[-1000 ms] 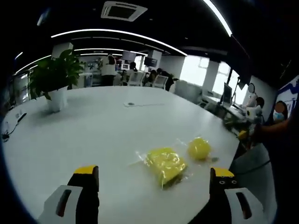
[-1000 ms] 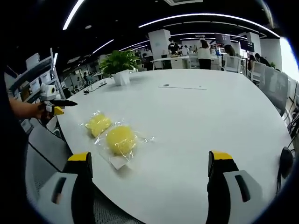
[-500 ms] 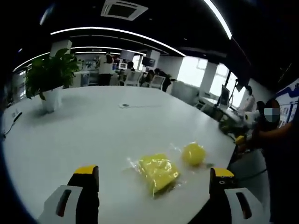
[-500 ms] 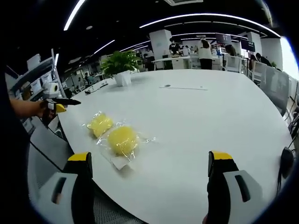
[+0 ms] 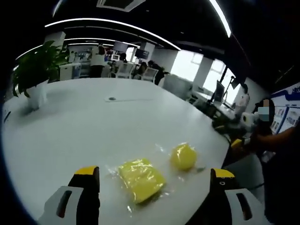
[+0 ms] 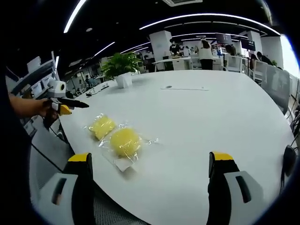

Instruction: Compare the silicone blocks by pressing each to a similar depth, holding the contact briefly, and releasing to observe deformation and rebound differences across the visible hardness samples.

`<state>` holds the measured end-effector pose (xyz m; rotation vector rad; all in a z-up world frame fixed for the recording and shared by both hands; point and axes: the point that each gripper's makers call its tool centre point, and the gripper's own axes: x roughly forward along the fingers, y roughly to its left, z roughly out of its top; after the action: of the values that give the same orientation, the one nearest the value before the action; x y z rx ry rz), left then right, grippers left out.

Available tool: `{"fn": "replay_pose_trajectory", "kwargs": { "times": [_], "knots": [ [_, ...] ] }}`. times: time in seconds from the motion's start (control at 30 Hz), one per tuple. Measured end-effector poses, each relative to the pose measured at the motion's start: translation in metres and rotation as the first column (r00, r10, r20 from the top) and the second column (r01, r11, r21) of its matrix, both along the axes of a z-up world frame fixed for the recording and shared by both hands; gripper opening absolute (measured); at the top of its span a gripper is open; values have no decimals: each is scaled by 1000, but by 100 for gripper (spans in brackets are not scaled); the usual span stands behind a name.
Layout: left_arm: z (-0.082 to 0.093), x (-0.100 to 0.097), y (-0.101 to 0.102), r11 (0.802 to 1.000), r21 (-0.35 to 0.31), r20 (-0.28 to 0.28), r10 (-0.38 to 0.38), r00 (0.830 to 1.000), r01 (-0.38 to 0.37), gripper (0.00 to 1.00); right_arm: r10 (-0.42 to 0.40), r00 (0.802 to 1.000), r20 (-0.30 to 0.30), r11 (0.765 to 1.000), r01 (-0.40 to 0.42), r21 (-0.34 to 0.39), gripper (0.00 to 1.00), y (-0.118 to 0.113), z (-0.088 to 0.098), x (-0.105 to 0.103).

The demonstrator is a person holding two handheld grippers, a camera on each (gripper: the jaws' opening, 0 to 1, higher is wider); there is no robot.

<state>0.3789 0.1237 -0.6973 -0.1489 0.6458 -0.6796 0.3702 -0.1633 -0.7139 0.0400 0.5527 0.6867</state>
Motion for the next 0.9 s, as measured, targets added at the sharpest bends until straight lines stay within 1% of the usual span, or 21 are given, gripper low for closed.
{"fn": "replay_pose_trajectory", "kwargs": {
  "times": [0.13, 0.27, 0.43, 0.63, 0.73, 0.8, 0.87, 0.9],
  "knots": [
    [4, 6, -17, 999, -37, -16, -14, 1000, 13, 99, 2, 1000, 1, 1000, -2, 7, 97, 1, 1, -1],
    [1, 15, -31, 999, -34, -28, -42, 999, 41, 99, 12, 1000, -4, 1000, -12, 10, 97, 4, 1, -4],
    [2, 24, -36, 998, -55, -43, -31, 999, 29, 98, 3, 1000, -2, 1000, -3, 16, 97, 2, 2, -3],
    [3, 33, -44, 997, -66, -54, -44, 998, 40, 98, -5, 1000, 0, 1000, 5, 20, 97, 1, 5, -3],
    [2, 38, -50, 996, -81, -72, -48, 996, 42, 98, -6, 1000, -2, 1000, 6, 22, 97, 1, 5, -4],
    [1, 42, -53, 995, -88, -81, -50, 995, 43, 97, -6, 1000, -5, 1000, 6, 24, 97, 0, 4, -4],
    [-3, 47, -55, 996, -87, -93, -44, 995, 36, 93, -4, 1000, -9, 1000, 5, 24, 97, 0, 2, -5],
    [-3, 50, -57, 994, -111, -104, -31, 994, 20, 93, -5, 1000, -10, 1000, 5, 26, 97, 1, 3, -6]
  ]
}}
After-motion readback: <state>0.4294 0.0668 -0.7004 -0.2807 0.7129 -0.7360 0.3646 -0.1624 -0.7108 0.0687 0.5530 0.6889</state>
